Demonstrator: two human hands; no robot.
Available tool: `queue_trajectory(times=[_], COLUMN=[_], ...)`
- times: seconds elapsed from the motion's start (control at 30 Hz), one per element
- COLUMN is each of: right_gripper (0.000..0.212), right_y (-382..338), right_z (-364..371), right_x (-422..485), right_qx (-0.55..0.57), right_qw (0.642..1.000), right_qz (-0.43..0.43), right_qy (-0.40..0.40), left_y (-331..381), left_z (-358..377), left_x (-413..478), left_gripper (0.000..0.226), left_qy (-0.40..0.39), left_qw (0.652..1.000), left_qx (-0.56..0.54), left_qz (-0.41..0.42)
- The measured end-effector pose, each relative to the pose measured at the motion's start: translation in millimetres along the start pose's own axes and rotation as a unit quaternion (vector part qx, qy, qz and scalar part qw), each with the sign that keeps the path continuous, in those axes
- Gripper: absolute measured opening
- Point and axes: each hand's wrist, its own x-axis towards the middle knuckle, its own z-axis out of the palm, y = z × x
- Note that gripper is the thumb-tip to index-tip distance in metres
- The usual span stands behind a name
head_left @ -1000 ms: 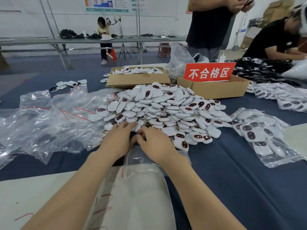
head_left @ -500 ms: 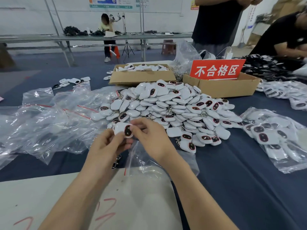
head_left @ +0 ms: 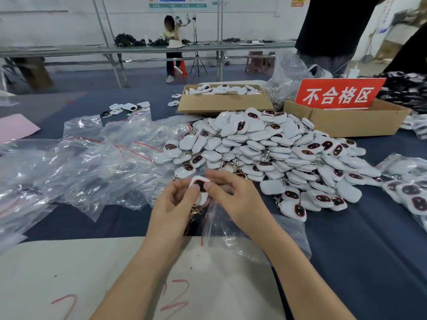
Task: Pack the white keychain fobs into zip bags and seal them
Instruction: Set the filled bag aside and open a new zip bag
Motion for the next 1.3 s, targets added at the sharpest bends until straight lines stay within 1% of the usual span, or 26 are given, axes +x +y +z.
queue_trajectory(times=[0.03,0.1,0.3,0.5,0.67,0.73,0.83,0.9,1.03,1.17,1.3], right_gripper=[0.019,0.016,0.021,0.026,0.030,0.029,0.025,0.027,0.024,0.030,0.031], right_y=[1.9,4.7,9.4,9.0,5.8,5.7,5.8,5.3,4.9,4.3,5.6], right_z=[1.2,2.7,0.2,-0.1,-1.5,-2.9,-4.3,-4.6,-3.2,-3.4,-3.4], right_x=[-0.7,-1.7,-1.3,-1.7,-1.5,-1.3,-1.1,-1.0,-1.7,-1.8,-0.9], right_qx=[-0.006,-0.010,-0.006,-0.018,-0.013,-0.008,0.008,0.018,0.017,0.015,0.017], right_qw=[1.000,0.999,0.998,0.998,0.999,0.999,0.999,0.999,0.999,0.999,0.999], right_qz=[0.004,0.013,0.008,0.004,0.011,0.016,0.026,0.035,0.035,0.028,0.029], right_qy=[-0.017,-0.039,-0.066,-0.060,-0.044,-0.032,-0.021,-0.021,-0.020,-0.023,-0.027], left_y=[0.2,0.1,-0.8,-1.3,0.5,1.2,3.1,4.2,4.3,4.7,5.2], left_z=[0.1,-0.7,2.0,2.2,2.3,2.1,1.8,1.9,2.8,3.4,3.2], left_x=[0.5,0.9,-0.7,-1.4,-1.9,-2.5,-4.4,-5.3,-5.4,-4.3,-5.1], left_gripper=[0.012,0.015,0.013,0.013,0.016,0.021,0.036,0.040,0.039,0.037,0.038], left_qy=[-0.001,-0.006,0.006,0.006,-0.018,-0.034,-0.055,-0.061,-0.048,-0.034,-0.040], left_qw=[1.000,1.000,1.000,1.000,0.999,0.999,0.997,0.997,0.996,0.997,0.998], left_qx=[-0.014,-0.001,0.016,0.020,0.017,0.019,0.026,0.025,0.058,0.053,0.037], left_qz=[-0.005,0.002,0.011,0.018,0.022,0.029,0.038,0.037,0.043,0.037,0.031])
